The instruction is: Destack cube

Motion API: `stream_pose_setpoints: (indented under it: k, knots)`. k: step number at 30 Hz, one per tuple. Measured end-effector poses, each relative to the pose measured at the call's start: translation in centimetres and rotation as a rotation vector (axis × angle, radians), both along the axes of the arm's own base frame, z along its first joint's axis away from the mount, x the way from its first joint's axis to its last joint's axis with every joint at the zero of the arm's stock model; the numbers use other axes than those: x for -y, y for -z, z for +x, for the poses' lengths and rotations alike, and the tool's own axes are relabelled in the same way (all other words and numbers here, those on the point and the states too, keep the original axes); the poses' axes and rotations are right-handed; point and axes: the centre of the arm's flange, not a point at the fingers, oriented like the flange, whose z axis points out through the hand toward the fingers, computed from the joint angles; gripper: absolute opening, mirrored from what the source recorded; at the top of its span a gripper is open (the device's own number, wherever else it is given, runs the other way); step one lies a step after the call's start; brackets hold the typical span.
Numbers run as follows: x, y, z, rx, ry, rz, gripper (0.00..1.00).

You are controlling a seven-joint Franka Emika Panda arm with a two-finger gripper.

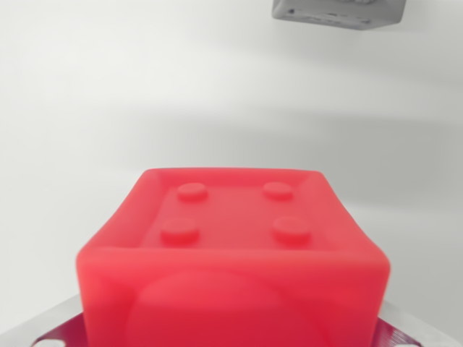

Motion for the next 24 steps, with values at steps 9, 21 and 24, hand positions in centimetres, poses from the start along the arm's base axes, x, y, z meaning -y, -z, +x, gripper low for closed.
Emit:
stream_pose_setpoints:
  k: [9, 21, 24]
  knots:
    - [-0.4, 0.6, -1.3, 0.000, -0.015, 0.000, 0.00]
    - [-1.1, 1.5, -3.1, 0.000, -0.037, 0.000, 0.00]
    - [-1.2, 1.7, -3.6, 0.001, -0.042, 0.000, 0.00]
